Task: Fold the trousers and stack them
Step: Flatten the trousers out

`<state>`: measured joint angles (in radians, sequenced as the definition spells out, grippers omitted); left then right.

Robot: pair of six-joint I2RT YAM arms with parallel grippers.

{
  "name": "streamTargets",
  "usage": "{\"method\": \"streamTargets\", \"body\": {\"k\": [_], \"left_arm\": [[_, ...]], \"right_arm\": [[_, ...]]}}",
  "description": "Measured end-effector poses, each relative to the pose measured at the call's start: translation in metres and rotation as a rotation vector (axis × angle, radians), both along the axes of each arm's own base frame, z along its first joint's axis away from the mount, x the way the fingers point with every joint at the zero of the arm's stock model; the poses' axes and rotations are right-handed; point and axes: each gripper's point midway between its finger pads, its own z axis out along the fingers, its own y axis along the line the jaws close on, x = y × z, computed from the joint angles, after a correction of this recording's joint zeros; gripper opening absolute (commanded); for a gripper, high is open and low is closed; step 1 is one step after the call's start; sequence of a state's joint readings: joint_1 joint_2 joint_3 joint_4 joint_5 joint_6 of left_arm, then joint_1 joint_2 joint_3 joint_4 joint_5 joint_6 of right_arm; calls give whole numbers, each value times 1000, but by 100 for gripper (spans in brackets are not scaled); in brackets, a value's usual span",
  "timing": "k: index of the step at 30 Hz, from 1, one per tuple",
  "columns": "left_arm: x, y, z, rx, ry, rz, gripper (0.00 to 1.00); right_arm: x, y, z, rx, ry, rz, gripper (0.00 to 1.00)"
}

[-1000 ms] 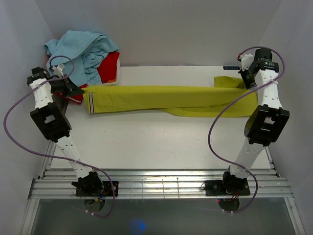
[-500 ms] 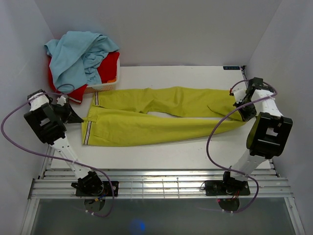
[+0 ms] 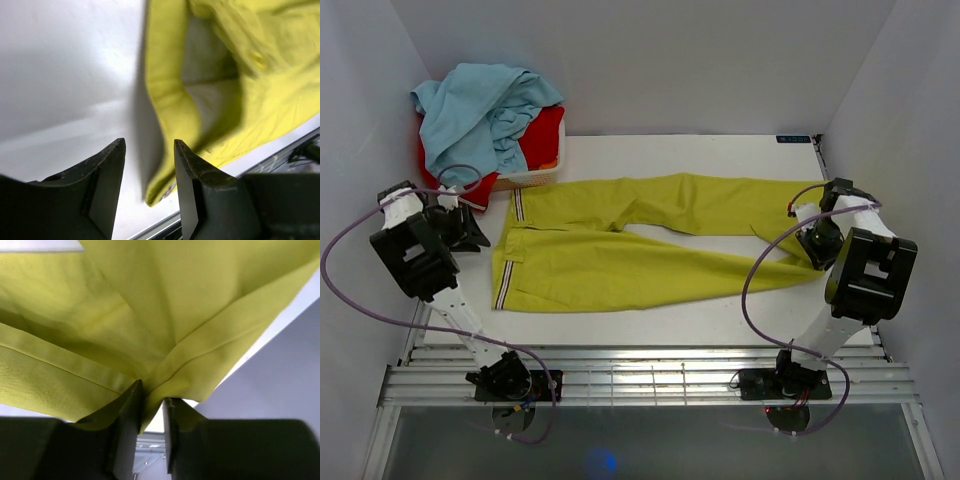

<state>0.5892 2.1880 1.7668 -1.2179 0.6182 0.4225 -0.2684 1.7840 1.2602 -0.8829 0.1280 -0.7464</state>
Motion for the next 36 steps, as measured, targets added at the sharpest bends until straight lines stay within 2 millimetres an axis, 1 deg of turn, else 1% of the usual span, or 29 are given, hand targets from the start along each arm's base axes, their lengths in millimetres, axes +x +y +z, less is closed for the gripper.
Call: {"method": "streamTargets", "body": {"k": [1,3,6,7,8,10,11,12,13,14,15,16,18,20,22,23,24,25,26,28,32,34,36], "left_arm": [[-10,-4,6,7,-17,-20,54],[-24,-12,28,43,-90,-70,54],[-29,-27,74,137,-252,-164,53],[-30,-35,87,171,-299,-202,53],[-32,-45,97,196,-338,-243,53],[-38,-68,103,211,-374,-322,52],[-40,-80,100,204,-377,-358,52],[-43,-90,94,191,-366,-385,51],[-47,-97,84,176,-346,-406,51],[-52,-101,72,160,-313,-415,50],[-58,-102,55,143,-266,-417,50],[-64,-101,41,137,-231,-416,50],[-80,-100,13,126,-148,-411,50],[-98,-98,-12,133,-71,-410,49],[-111,-91,-30,152,-10,-400,48],[-113,-89,-34,154,6,-392,48],[-113,-86,-35,158,9,-377,48],[-113,-81,-35,168,12,-362,48],[-113,-74,-36,171,17,-338,47],[-113,-60,-37,163,33,-284,47],[-113,-29,-37,173,52,-189,47],[-116,-18,-38,199,62,-170,47],[-119,-12,-38,217,71,-164,48]], "right_arm": [[-10,2,1,-4,4,6,34],[-25,3,5,-17,7,21,36],[-38,6,11,-22,4,34,35],[-41,7,14,-21,2,39,34],[-44,8,17,-20,1,43,34],[-48,10,23,-21,-10,49,33],[-51,10,27,-23,-16,50,34],[-53,11,31,-25,-24,49,37],[-54,11,36,-28,-36,48,42],[-55,12,41,-31,-48,45,44],[-56,13,46,-30,-60,40,47],[-54,14,51,-26,-75,34,52],[-45,16,63,-11,-124,17,60],[-31,18,74,6,-183,12,59],[-16,20,84,32,-236,9,56],[-8,21,89,47,-250,11,53],[1,22,92,61,-257,14,50],[10,21,92,74,-260,18,49],[19,22,90,88,-261,23,48],[32,24,80,124,-246,29,47],[43,34,57,200,-193,43,47],[47,40,50,224,-180,53,48],[49,49,44,248,-167,71,51]]}}
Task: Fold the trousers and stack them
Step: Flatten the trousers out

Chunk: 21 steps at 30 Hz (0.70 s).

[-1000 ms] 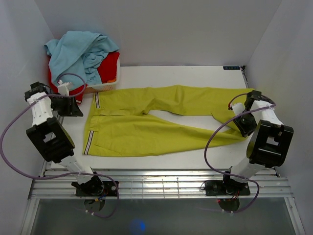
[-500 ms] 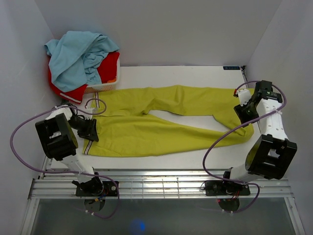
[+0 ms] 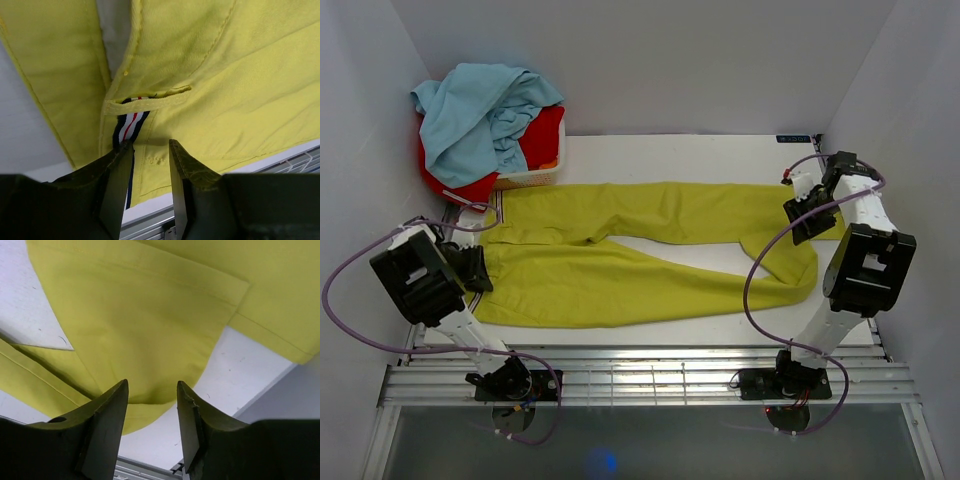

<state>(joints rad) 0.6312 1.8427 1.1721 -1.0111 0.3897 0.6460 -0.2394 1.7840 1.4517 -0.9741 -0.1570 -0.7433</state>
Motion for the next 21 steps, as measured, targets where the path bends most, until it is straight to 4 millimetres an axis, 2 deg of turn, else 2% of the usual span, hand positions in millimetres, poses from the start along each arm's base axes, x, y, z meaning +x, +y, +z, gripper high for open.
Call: {"method": "streamTargets", "body": {"k": [6,9,11,16,19,20,21], "left_arm": [[-2,2,3,-4,-2,-1,53],[4,5,12,-28,-42,-2,54],[18,12,27,-32,-96,0,55],[82,28,91,-7,-337,-27,56],[105,19,107,-2,-409,-68,56],[108,14,106,-5,-413,-78,56],[111,10,103,-7,-414,-85,56]], "right_arm": [[10,39,-8,53,-36,89,57],[5,63,-18,77,-27,150,57],[0,74,-28,67,-14,189,57],[-8,87,-54,18,-4,256,56],[-3,87,-60,-25,-32,277,43],[-2,86,-63,-44,-39,282,23],[-2,86,-67,-57,-42,291,13]]}}
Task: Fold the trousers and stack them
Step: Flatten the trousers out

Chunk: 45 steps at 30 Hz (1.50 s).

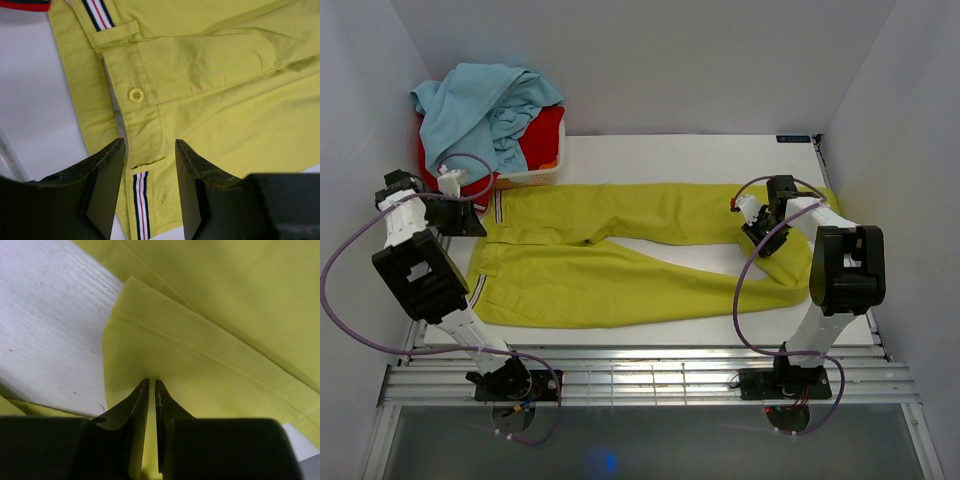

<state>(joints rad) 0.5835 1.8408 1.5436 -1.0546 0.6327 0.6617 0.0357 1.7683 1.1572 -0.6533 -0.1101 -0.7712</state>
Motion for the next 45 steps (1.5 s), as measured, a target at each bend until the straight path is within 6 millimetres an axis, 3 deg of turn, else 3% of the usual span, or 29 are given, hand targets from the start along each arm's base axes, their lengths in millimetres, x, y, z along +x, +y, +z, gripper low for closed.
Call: {"method": "streamTargets", "body": {"k": [1,5,9,16,17,18,19,20,22,23,27,29,32,34,36,40,43,45], "left_arm": [[2,-5,-6,-2,7,-6,55],[-1,-20,-46,-7,79,-4,52],[-22,-23,-99,-19,194,51,49],[-22,-21,-101,-7,170,109,47],[-22,-20,-101,-7,165,113,47],[-23,-20,-101,-7,161,114,47],[-22,-20,-101,-6,157,115,48],[-22,-20,-101,-6,153,115,48],[-23,-20,-101,-6,150,115,50],[-23,-20,-100,-7,149,115,51],[-23,-21,-100,-11,148,113,53],[-23,-22,-99,-14,148,112,54],[-23,-23,-99,-18,148,112,54],[-23,-23,-99,-19,148,111,54],[-23,-23,-99,-20,148,111,54],[-23,-23,-99,-19,147,112,54],[-23,-22,-99,-20,148,112,53],[-23,-22,-99,-21,149,113,52]], "right_arm": [[-1,-2,-4,-18,-2,-4,8],[-2,-13,-9,-66,-8,-92,8],[-10,-57,7,-87,-62,-331,8],[-52,-169,71,-182,-254,-782,8],[-56,-178,72,-174,-258,-809,10],[-60,-183,70,-163,-247,-817,19],[-62,-181,66,-134,-221,-805,25],[-62,-176,61,-97,-188,-775,38],[-55,-158,56,-25,-119,-693,48],[-46,-149,57,7,-98,-643,60],[3,-99,69,84,-95,-445,86],[16,-60,73,98,-110,-331,88],[19,-5,68,98,-107,-166,89],[12,28,57,89,-84,-64,89],[3,49,43,66,-47,10,88],[1,60,13,-9,-3,65,83],[0,50,-9,-84,15,55,59],[5,43,-9,-121,-6,38,19]]}}
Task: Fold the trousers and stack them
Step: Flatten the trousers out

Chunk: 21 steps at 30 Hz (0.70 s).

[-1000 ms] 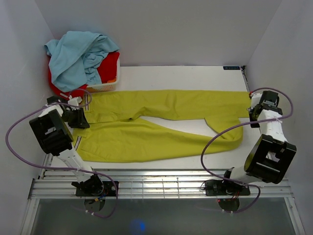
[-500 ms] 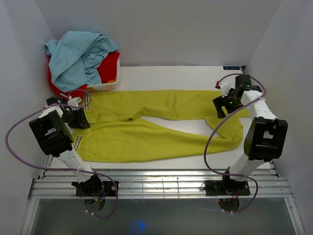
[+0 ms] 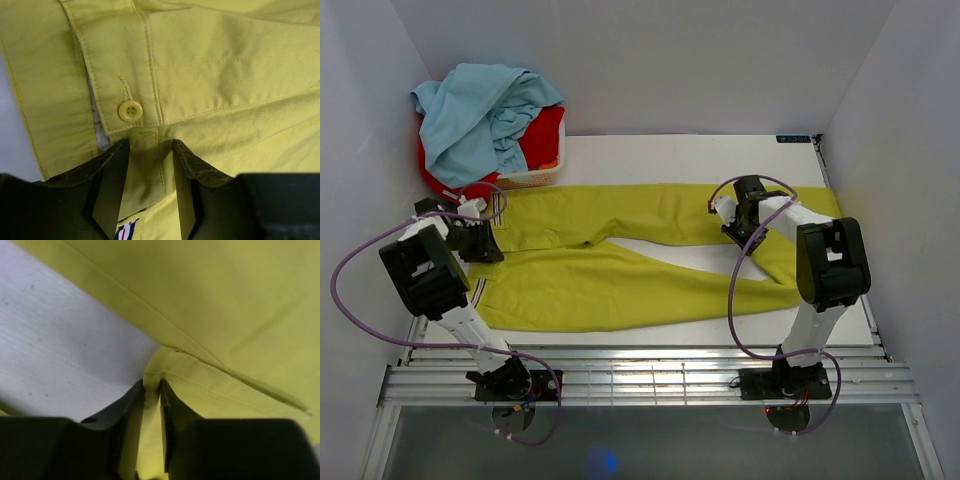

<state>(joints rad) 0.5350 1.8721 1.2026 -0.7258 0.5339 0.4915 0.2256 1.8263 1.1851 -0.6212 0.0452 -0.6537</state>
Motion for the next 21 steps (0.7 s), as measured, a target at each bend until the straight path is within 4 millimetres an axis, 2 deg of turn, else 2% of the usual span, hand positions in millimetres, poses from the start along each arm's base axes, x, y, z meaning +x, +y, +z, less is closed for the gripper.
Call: {"method": "streamTargets", "body": {"k": [1,5,8,11,14,17,19,21], "left_arm": [[0,0,0,1,0,1,51],[0,3,-1,0,1,8,50],[-1,8,-1,0,0,20,50],[0,15,-1,-1,-1,41,50],[0,22,-1,3,-3,57,50],[1,26,-1,-1,-1,72,49],[1,26,-1,-4,2,76,49],[1,26,-1,-6,4,79,49]], "right_arm": [[3,-4,-1,-15,-17,-17,8],[6,-22,0,-61,-53,-100,8],[8,-51,5,-80,-78,-234,8],[13,-105,22,-87,-136,-470,8],[15,-185,51,-107,-235,-782,8],[7,-247,74,-109,-312,-1017,8],[-2,-278,84,-95,-346,-1138,8],[-12,-296,88,-70,-353,-1213,8]]}}
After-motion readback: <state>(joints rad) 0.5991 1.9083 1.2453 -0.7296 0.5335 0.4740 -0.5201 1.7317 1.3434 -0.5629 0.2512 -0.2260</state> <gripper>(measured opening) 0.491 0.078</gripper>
